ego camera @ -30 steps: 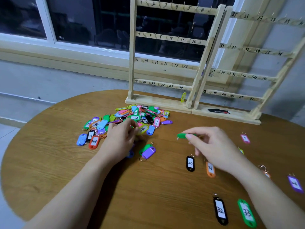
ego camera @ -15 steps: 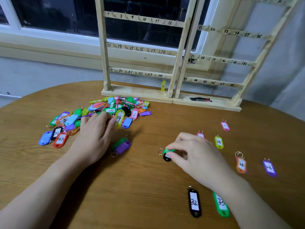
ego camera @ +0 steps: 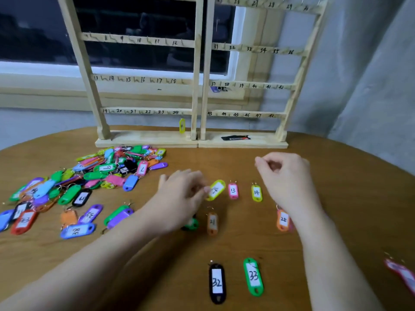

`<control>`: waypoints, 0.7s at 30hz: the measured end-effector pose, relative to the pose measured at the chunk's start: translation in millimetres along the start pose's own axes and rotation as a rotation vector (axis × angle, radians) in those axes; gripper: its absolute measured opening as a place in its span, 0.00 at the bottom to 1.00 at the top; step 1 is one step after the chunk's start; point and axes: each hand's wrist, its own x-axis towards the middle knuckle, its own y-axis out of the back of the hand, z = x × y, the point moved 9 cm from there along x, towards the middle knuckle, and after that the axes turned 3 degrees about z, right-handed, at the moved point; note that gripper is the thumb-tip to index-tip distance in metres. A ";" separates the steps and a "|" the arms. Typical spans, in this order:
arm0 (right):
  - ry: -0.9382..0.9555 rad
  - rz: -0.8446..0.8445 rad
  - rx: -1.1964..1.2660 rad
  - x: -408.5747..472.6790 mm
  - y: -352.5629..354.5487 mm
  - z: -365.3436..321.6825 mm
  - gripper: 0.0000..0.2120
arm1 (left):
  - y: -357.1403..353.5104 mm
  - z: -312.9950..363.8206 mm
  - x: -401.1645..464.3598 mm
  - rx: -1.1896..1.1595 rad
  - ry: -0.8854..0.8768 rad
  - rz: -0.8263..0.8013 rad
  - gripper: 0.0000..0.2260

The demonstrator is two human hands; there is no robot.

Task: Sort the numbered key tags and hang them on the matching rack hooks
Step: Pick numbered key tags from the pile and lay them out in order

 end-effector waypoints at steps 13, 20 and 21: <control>-0.244 0.132 0.138 13.9 22.6 64.3 0.17 | -87.0 58.0 68.0 0.362 0.001 -0.091 0.11; -0.147 0.030 0.163 9.7 -0.7 40.6 0.17 | 3.7 -17.5 47.4 0.358 0.149 0.141 0.09; -0.125 -0.003 0.152 7.1 -6.2 34.0 0.17 | 20.7 -39.5 38.0 0.340 0.188 0.180 0.08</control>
